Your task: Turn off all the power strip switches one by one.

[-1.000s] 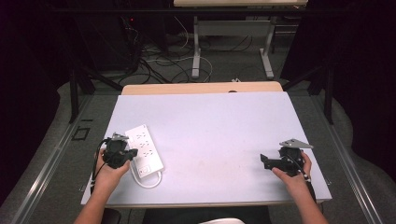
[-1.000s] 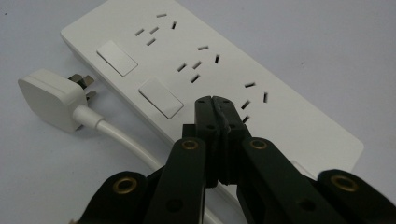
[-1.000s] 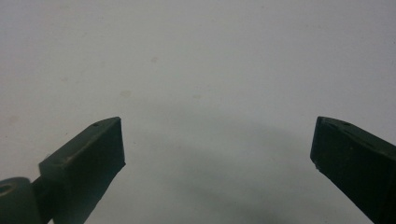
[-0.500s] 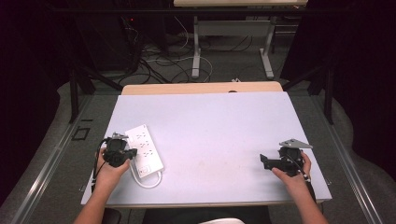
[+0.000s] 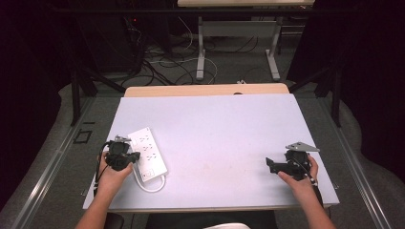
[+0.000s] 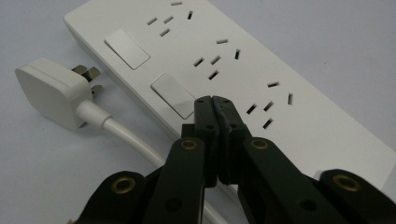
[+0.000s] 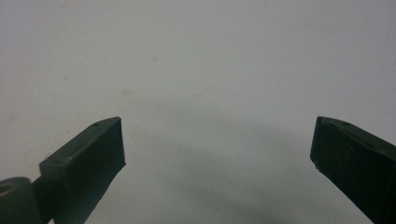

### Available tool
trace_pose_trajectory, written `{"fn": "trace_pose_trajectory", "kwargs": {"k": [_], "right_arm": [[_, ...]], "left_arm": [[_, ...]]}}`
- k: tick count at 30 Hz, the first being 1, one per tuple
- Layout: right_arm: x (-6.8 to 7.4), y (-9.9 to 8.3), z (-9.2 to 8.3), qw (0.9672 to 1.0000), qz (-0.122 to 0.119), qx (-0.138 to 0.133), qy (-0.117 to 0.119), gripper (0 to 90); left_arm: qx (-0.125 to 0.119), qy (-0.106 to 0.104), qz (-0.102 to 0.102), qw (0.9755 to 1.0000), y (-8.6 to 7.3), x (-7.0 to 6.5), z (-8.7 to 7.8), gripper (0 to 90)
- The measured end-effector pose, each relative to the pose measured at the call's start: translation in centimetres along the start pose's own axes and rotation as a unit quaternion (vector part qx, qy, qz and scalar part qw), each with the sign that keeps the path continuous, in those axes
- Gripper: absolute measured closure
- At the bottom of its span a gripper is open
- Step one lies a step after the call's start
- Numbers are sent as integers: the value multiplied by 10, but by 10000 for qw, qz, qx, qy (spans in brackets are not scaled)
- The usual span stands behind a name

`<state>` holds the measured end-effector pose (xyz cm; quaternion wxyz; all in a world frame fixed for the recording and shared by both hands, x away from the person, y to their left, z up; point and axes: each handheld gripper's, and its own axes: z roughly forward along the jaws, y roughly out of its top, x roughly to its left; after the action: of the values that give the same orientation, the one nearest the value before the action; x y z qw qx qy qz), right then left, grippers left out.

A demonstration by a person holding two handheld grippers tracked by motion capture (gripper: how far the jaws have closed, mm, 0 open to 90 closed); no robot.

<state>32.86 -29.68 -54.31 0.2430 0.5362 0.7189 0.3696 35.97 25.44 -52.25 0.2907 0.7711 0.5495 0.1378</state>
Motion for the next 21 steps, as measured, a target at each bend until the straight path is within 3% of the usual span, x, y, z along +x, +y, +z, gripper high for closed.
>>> {"fn": "trace_pose_trajectory", "kwargs": {"k": [6, 21], "right_arm": [[0, 0, 0, 10000, -9, 1, 2, 25], [1, 0, 1, 10000, -2, 11, 0, 26]], "left_arm": [[-23, 86, 38, 10000, 0, -2, 1, 895], [2, 33, 21, 10000, -1, 0, 3, 898]]}}
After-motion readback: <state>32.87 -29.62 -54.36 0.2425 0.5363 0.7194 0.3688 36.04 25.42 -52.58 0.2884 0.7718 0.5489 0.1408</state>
